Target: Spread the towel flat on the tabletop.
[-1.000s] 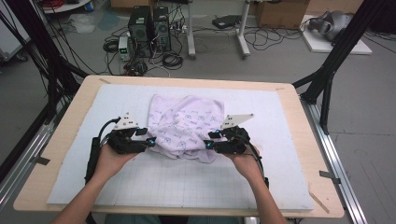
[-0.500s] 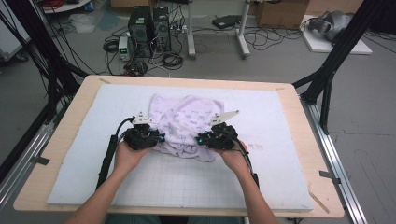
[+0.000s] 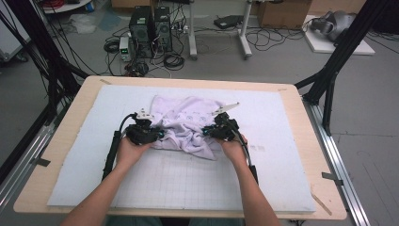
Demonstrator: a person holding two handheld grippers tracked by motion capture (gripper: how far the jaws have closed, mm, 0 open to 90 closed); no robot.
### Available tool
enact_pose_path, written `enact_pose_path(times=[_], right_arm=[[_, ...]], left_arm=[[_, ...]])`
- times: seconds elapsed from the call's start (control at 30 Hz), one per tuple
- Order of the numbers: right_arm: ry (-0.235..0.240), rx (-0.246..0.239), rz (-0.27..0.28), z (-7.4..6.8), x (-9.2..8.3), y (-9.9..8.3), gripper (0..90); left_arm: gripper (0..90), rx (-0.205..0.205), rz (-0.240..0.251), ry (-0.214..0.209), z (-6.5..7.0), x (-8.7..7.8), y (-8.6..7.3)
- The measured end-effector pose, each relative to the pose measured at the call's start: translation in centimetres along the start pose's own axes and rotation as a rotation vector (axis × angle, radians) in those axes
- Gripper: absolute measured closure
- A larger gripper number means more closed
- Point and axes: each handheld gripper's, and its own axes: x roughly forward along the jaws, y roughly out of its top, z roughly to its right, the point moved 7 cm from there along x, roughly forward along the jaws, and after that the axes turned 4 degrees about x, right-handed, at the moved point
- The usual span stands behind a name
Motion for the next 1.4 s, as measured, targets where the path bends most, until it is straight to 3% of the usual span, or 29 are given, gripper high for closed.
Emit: enact_pose_path(times=[0.1,0.17,0.27,0.37,0.47,0.5,0.53,0.63,0.7,0.9,0.97,1.03,1.13,1.23,1.4], right_arm=[[0.023,0.007,0.02,0.0,-0.8,-0.1,72.4],[0.014,-0.014,0.037,-0.1,-1.9,0.0,70.0],[0.009,-0.032,0.064,-0.5,-3.7,0.1,67.2],[0.02,-0.063,0.101,-1.4,-5.4,0.2,66.4],[0.041,-0.108,0.109,-2.8,-6.2,0.0,64.7],[0.058,-0.118,0.108,-3.3,-6.3,-0.1,63.6],[0.072,-0.131,0.11,-3.8,-6.3,-0.1,63.3],[0.1,-0.17,0.093,-5.3,-5.7,-0.4,61.7],[0.1,-0.196,0.074,-6.0,-4.9,-0.6,60.6],[0.106,-0.21,0.025,-6.8,-2.2,-1.0,59.1],[0.093,-0.221,0.006,-6.8,-1.3,-1.1,62.1],[0.08,-0.223,-0.014,-6.7,-0.7,-1.3,70.8],[0.074,-0.228,-0.022,-6.4,-0.6,-1.4,81.9],[0.058,-0.247,0.008,-6.5,-1.7,-1.0,83.8],[0.068,-0.225,0.051,-6.4,-3.7,-0.8,84.8]], left_arm=[[60.9,0.017,0.01,0.008,-0.1,-1.2,0.0],[57.8,0.022,0.022,0.007,-0.1,-2.0,0.0],[56.4,0.035,0.05,0.008,0.0,-3.6,0.1],[55.5,0.064,0.074,-0.015,0.9,-4.9,0.3],[55.1,0.088,0.097,-0.066,2.6,-5.4,0.7],[55.1,0.082,0.1,-0.099,3.2,-5.4,0.8],[54.6,0.055,0.115,-0.159,4.0,-5.3,1.0],[54.0,0.061,0.128,-0.199,5.3,-4.9,1.4],[52.9,0.084,0.122,-0.195,6.1,-4.3,1.6],[54.3,0.144,0.055,-0.17,7.3,-1.7,1.1],[64.7,0.176,0.04,-0.139,7.5,-1.1,0.9],[77.0,0.185,0.034,-0.14,7.5,-0.8,0.8],[80.8,0.216,0.036,-0.131,7.4,-1.2,0.7],[81.5,0.22,0.059,-0.123,7.0,-2.4,1.0],[81.8,0.213,0.094,-0.116,6.4,-4.4,1.2]])
